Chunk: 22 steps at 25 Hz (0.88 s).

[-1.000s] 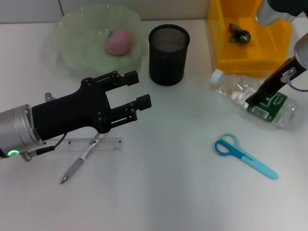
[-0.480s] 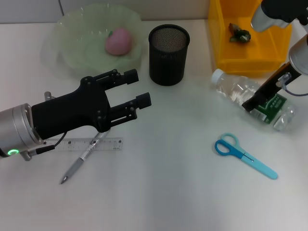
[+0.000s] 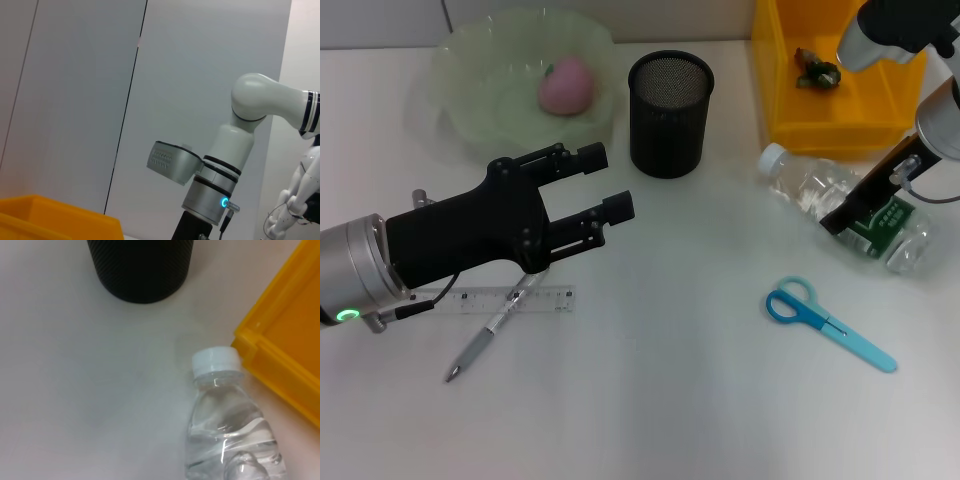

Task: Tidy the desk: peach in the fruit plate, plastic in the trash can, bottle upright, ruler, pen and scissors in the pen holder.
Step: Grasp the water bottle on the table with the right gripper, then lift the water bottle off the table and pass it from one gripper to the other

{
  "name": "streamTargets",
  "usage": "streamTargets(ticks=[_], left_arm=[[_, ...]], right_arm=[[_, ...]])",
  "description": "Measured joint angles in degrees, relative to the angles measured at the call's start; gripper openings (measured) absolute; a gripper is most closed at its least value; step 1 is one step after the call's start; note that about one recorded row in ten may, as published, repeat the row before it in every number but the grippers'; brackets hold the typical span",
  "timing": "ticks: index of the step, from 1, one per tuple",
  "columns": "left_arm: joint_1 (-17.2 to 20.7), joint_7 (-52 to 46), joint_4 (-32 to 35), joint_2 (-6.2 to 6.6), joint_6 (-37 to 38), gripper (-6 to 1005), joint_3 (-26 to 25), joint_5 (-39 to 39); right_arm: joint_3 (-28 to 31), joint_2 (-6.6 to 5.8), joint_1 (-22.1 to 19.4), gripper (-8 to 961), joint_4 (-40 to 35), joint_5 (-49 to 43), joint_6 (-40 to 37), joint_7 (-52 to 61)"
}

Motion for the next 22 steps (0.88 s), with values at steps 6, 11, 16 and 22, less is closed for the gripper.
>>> streamTargets(ticks=[6,11,16,22], left_arm=[[0.04,0.0,0.0,0.0,-0.08,661,-0.09,0.0],[0.03,0.0,0.0,0.0,-0.09,661,-0.09,0.0],[-0.01,0.0,0.0,0.0,-0.12,661,-0.09,-0.01],[-0.1,0.0,0.0,0.0,-0.15,661,-0.08,-0.09]], right_arm=[[0.0,0.08,0.1,780,0.57,0.09,0.37,-0.73],[-0.02,0.1,0.16,777,0.61,0.17,0.75,-0.95],[-0.01,0.1,0.16,776,0.61,0.46,0.94,-1.54],[0.0,0.09,-0.12,771,0.38,0.89,0.99,-1.66]])
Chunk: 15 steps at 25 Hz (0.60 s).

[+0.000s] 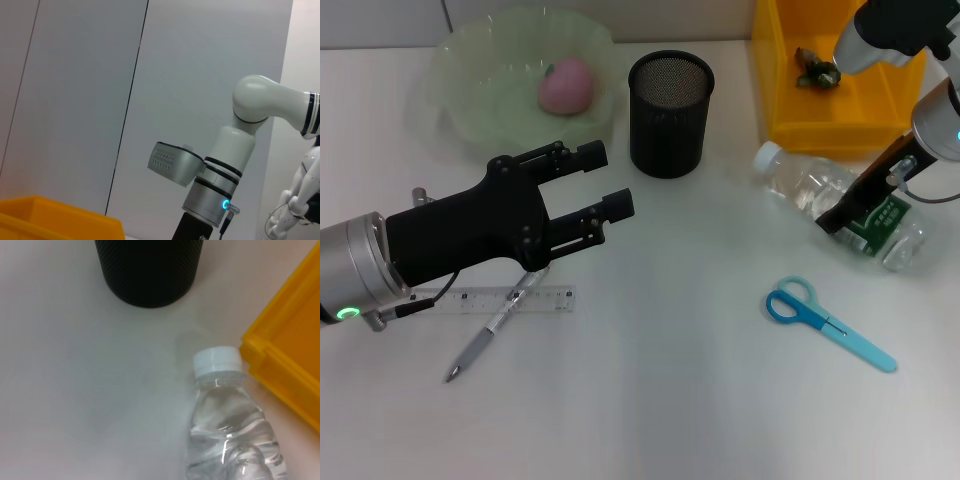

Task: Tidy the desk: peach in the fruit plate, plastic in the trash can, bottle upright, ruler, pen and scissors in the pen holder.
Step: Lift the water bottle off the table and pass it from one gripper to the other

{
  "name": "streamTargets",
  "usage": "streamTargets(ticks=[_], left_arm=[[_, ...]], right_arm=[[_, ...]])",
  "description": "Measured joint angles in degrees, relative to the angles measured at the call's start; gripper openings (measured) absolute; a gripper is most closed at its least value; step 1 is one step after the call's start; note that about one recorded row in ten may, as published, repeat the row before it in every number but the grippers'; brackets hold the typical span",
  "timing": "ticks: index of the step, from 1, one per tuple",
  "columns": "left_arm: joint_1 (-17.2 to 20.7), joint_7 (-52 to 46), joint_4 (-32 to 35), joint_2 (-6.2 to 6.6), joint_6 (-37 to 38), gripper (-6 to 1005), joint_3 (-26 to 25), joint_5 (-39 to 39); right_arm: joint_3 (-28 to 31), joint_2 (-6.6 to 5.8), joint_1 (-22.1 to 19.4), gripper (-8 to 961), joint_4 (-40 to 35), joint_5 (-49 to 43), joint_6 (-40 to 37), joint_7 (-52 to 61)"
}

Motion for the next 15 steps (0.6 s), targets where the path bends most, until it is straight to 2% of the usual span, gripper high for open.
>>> streamTargets(ticks=[9,15], left_arm=[[-0.03,0.0,0.0,0.0,0.0,662,0.0,-0.1],[0.09,0.0,0.0,0.01,-0.07,659,0.0,-0.1]], right_arm=[[0.13,0.07,-0.77,765,-0.66,1.83,0.07,-0.62],[0.04,0.09,-4.42,766,-8.38,7.68,-1.48,-1.2]])
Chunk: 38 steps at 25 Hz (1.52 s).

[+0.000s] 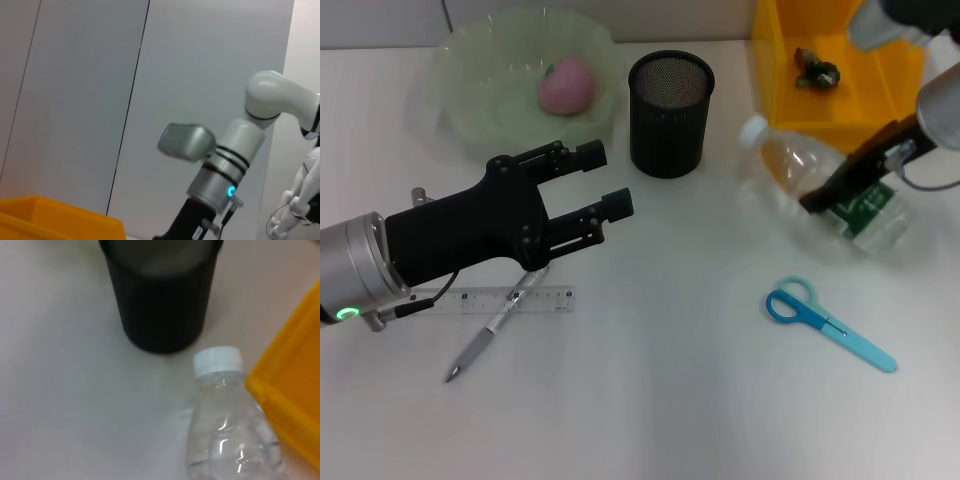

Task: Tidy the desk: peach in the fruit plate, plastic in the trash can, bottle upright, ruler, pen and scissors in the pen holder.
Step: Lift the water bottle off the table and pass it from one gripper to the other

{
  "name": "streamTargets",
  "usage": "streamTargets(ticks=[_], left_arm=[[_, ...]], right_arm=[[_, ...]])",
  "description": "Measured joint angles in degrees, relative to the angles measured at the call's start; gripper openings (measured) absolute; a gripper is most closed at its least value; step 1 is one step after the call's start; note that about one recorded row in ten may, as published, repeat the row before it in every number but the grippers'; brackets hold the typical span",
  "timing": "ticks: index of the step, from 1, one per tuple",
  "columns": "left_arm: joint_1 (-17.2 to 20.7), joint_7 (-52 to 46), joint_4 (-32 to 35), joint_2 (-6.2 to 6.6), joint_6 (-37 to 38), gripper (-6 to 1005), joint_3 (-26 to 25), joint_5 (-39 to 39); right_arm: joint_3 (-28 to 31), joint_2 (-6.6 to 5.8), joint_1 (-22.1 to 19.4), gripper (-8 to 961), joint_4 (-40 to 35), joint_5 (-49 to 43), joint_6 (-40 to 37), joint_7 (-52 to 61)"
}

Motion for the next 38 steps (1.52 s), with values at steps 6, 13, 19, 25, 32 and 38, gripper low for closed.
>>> streamTargets(ticks=[6,13,19,25,32,38], left_arm=[[0.06,0.0,0.0,0.0,0.13,656,-0.08,-0.53],[0.09,-0.54,0.0,0.04,0.32,653,-0.09,-2.24],[-0.53,-3.45,0.0,0.08,0.12,650,-0.09,-3.31],[-1.73,-6.83,0.16,0.17,-0.06,647,-0.09,-3.69],[-2.96,-9.53,0.0,0.16,-0.19,643,-0.09,-3.69],[-3.93,-11.03,0.0,0.04,0.15,640,0.07,-3.69]], right_arm=[[0.52,0.0,-4.83,765,-9.38,9.33,-3.69,-2.69],[0.64,0.0,-12.48,766,-15.5,22.74,-4.64,-9.4],[1.92,0.04,-18.24,765,-14.6,37.95,-4.61,-21.74],[3.4,0.04,-21.25,765,-8.77,49.65,-5.28,-33.3],[4.44,0.1,-21.48,766,-1.15,56.71,-8.9,-43.58],[4.16,0.08,-20.7,766,3.15,57.75,-11.53,-49.52]])
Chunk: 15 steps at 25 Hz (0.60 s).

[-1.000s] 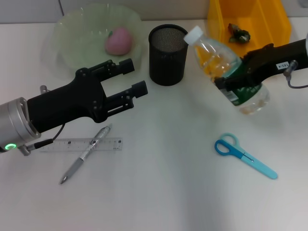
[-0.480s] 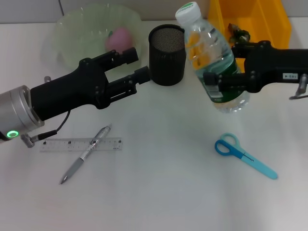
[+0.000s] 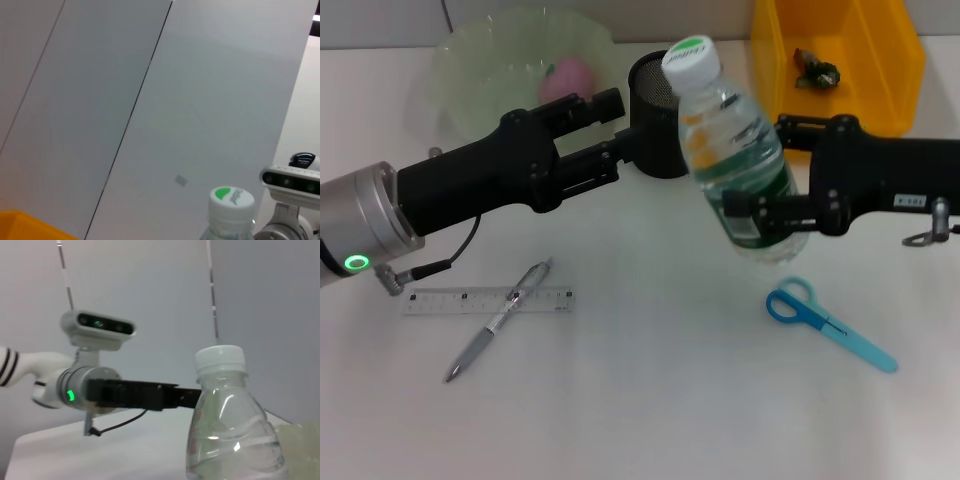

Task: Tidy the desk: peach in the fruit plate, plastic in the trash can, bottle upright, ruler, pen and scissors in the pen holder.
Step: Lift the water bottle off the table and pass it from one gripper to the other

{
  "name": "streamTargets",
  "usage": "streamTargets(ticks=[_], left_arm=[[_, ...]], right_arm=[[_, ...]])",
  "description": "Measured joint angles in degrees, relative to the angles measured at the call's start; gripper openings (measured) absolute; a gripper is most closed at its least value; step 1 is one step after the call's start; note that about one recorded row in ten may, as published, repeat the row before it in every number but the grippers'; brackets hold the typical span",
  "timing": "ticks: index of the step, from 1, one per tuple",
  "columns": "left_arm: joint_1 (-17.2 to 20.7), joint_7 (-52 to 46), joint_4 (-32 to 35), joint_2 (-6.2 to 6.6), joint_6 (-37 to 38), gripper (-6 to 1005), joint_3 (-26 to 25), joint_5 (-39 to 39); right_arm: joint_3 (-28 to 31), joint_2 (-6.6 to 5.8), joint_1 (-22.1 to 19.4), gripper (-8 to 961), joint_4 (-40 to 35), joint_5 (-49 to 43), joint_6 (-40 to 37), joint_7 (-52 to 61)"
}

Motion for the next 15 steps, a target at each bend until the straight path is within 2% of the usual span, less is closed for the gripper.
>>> streamTargets(ticks=[6,15], left_arm=[[-0.66,-0.31,-0.07,-0.06,0.35,637,0.44,0.02],[-1.12,-1.55,-1.09,-0.14,1.14,632,0.55,0.02]], right_arm=[[-0.28,0.09,2.05,765,6.02,0.89,-0.23,-4.51],[-0.44,0.23,4.67,765,10.86,2.51,-0.26,-8.13]])
